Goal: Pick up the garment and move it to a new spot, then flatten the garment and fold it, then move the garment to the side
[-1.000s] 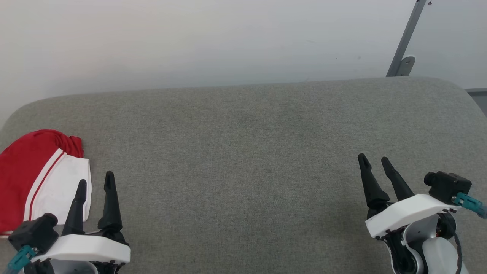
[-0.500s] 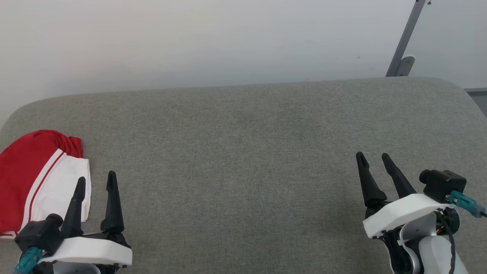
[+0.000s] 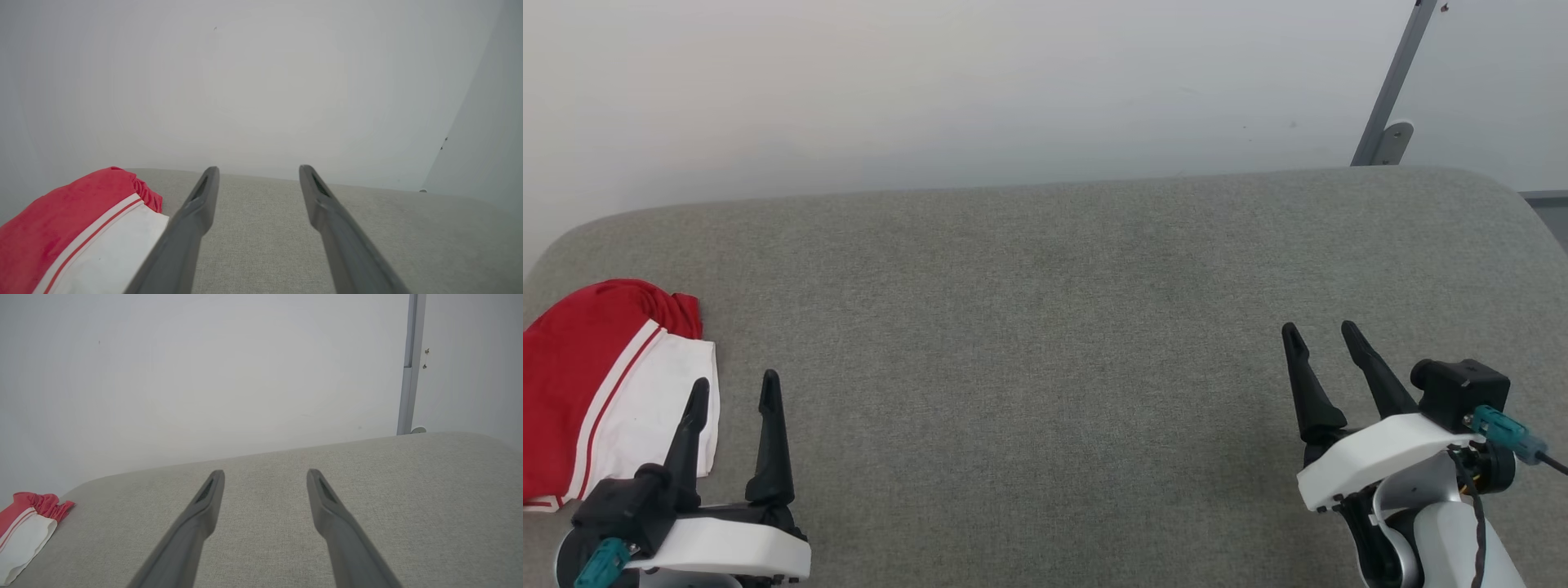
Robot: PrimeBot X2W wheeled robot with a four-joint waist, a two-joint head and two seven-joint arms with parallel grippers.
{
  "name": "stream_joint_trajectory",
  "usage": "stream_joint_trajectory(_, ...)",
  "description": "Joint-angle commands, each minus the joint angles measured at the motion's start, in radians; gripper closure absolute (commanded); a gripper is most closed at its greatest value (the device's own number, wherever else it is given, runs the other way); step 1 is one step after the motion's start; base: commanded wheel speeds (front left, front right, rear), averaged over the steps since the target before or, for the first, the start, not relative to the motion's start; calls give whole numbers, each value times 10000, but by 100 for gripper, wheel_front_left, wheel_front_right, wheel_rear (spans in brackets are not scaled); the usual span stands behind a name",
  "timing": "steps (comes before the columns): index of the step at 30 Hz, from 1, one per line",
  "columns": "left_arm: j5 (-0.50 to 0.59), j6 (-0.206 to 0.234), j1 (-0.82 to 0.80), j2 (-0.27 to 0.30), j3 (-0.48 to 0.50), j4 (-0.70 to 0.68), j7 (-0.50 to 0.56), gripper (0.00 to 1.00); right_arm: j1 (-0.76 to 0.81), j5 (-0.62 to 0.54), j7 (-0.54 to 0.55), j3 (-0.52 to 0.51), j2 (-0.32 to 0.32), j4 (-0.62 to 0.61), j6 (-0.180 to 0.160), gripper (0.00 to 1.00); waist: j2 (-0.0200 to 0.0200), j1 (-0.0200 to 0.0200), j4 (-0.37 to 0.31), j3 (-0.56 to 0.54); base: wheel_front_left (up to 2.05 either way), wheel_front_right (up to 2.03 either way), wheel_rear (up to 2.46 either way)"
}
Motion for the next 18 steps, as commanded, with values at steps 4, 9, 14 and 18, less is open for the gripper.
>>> stream_joint_trajectory(4, 461, -52, 103, -1, 46, -89, -157, 0, -113, -425, -127, 40, 19, -91, 17, 0, 0, 0, -3, -12, 0, 0, 0)
stream_joint_trajectory(9, 844, -98, 113, -1, 38, -117, -267, 0, -126, -811, -197, 64, 14, -96, 12, 0, 0, 0, -2, -16, 0, 0, 0)
stream_joint_trajectory(14, 885, -165, 100, -19, 63, -87, -267, 0, -115, -878, -214, 57, 17, -100, 10, 0, 0, 0, -3, -11, 0, 0, 0)
stream_joint_trajectory(18, 860, -193, 96, -34, 73, -72, -257, 0, -98, -894, -214, 48, 17, -116, 10, 0, 0, 0, -1, -8, 0, 0, 0)
